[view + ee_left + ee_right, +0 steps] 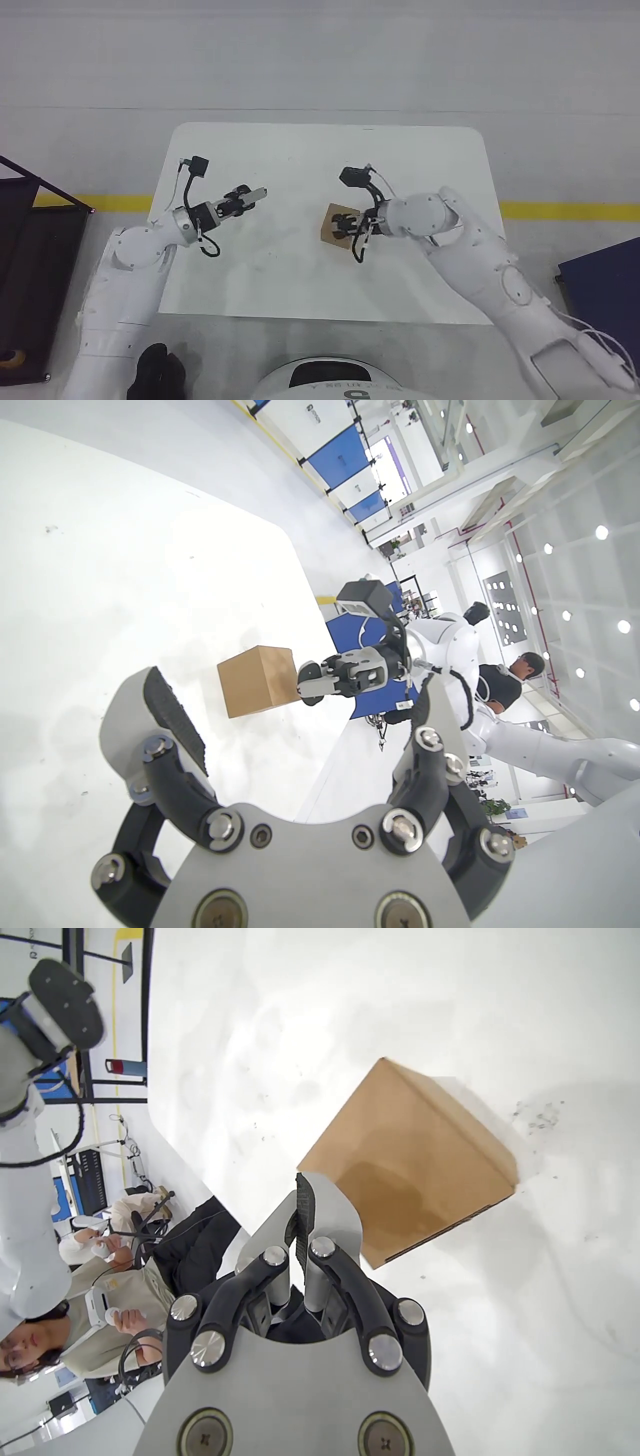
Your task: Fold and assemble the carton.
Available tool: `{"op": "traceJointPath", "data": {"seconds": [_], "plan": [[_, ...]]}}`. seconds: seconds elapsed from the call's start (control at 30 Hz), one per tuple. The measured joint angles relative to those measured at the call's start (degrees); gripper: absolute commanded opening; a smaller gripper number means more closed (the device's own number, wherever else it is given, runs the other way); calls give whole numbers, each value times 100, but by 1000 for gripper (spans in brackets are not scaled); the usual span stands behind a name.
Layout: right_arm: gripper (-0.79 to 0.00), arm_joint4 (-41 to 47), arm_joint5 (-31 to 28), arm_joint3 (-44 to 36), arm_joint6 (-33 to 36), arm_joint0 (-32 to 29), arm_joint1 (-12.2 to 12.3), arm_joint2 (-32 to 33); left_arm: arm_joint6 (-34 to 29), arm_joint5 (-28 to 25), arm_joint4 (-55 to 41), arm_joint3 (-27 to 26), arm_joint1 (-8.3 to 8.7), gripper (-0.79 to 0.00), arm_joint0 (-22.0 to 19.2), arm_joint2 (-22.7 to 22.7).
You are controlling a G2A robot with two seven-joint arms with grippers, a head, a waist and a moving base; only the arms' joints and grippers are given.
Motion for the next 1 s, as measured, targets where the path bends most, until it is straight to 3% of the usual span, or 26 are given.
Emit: {"op": "traceJointPath", "data": {"seconds": [0.23, 0.4, 0.63, 1.0], "plan": [[-785, -196, -585, -337, 984, -414, 133, -146, 0, 0, 0, 0, 0, 0, 0, 0], [-785, -576, -201, 33, 579, -325, 52, -441, 0, 0, 0, 0, 0, 0, 0, 0], [-785, -300, -34, 679, -92, -52, -70, -443, 0, 0, 0, 0, 0, 0, 0, 0], [-785, -460, -78, 255, 4, -445, 39, -324, 0, 0, 0, 0, 0, 0, 0, 0]]}}
